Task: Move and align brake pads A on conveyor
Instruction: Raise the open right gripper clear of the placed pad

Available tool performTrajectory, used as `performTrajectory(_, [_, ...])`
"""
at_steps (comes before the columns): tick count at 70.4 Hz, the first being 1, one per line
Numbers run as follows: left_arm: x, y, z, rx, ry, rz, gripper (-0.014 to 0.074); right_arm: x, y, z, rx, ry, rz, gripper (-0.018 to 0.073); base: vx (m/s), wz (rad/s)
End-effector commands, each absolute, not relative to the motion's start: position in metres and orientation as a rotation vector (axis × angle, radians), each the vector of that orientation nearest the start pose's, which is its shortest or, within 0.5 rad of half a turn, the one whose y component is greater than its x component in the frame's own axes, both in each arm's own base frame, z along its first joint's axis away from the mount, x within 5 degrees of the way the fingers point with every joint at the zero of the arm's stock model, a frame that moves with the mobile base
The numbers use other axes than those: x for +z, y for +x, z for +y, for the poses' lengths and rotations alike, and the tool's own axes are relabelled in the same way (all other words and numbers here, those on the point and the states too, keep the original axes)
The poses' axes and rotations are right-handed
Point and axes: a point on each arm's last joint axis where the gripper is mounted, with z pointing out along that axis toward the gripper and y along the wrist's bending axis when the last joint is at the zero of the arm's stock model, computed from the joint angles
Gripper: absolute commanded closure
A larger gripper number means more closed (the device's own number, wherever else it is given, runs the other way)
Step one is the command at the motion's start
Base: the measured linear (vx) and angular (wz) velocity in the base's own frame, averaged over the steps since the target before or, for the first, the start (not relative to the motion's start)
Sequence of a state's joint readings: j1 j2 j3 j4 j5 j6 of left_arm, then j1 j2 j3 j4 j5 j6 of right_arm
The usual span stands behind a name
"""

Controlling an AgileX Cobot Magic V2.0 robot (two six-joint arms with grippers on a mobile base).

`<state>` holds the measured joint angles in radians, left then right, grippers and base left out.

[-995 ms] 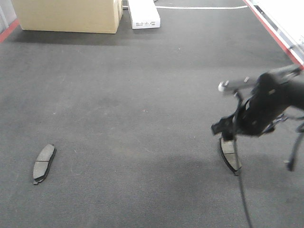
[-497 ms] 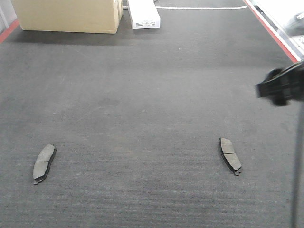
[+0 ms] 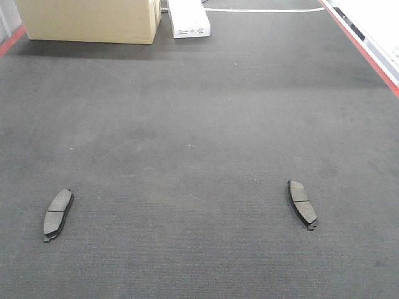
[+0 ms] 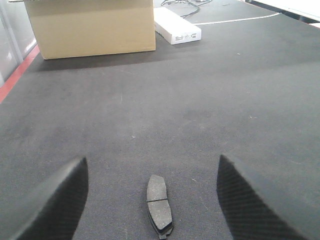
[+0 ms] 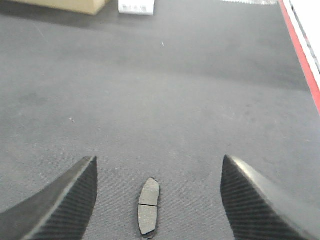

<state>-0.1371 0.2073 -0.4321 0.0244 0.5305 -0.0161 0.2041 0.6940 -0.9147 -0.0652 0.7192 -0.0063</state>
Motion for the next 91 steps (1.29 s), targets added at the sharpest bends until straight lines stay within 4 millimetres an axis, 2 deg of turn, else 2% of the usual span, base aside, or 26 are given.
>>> performTrajectory(1, [0.309,0.053,-0.007,-0.103,0.113,1.709,0.0073,0.391,0.105,0.018,0.058,-0.227,1.806,0.0062,0.0,0.0])
performTrajectory(17, [0.309,0.053,-0.007,-0.103,0.113,1.709,0.0073,0.334,0.071,0.012,0.048,-0.244,1.681,0.0062,0.0,0.0])
performTrajectory(32, [0.309,0.053,-0.007,-0.103,0.113,1.709,0.0073,0.311,0.055,0.01,0.056,-0.23,1.488,0.0062,0.0,0.0])
performTrajectory(47, [0.309,0.053,-0.007,-0.103,0.113,1.709,0.0073,0.303,0.056,0.01,0.058,-0.231,1.485,0.0062,0.0,0.0])
performTrajectory(91, [0.309,0.053,-0.007,-0.103,0.113,1.709,0.0073,0.303,0.056,0.01,0.058,-0.231,1.491,0.0062,0.0,0.0])
